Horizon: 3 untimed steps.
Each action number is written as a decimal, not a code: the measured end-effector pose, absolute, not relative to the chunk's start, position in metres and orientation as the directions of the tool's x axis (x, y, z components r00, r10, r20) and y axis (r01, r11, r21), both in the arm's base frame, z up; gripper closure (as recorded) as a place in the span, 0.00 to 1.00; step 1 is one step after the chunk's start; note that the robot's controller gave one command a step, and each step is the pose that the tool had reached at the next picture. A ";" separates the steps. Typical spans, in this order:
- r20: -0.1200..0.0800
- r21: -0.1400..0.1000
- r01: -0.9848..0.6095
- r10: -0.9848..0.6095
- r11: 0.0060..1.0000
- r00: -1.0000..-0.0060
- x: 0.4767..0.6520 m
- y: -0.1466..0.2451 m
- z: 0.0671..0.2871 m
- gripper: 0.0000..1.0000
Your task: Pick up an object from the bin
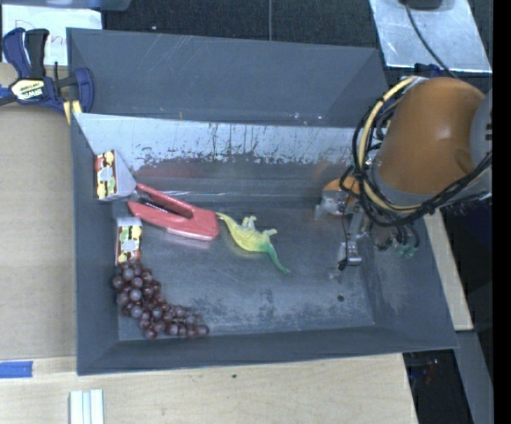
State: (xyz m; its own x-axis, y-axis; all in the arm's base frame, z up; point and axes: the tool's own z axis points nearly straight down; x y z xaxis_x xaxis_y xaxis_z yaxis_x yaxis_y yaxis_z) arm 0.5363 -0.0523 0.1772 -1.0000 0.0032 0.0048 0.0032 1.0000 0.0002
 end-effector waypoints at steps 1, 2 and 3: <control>-0.004 0.000 0.001 0.001 1.000 -1.000 0.538 -0.052 0.182 0.00; -0.009 -0.001 -0.089 -0.089 0.996 -0.996 0.577 0.018 0.106 0.00; -0.005 -0.001 -0.036 -0.036 0.999 -0.999 0.582 0.042 0.080 0.00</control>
Offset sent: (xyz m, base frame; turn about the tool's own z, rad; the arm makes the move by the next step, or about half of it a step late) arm 0.0539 0.1021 -0.1072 -0.1316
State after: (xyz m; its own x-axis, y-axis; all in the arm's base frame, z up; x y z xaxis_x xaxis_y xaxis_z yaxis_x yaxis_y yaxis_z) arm 0.5821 0.0420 0.0796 -0.9993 -0.0357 -0.0053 -0.0357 0.9994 -0.0006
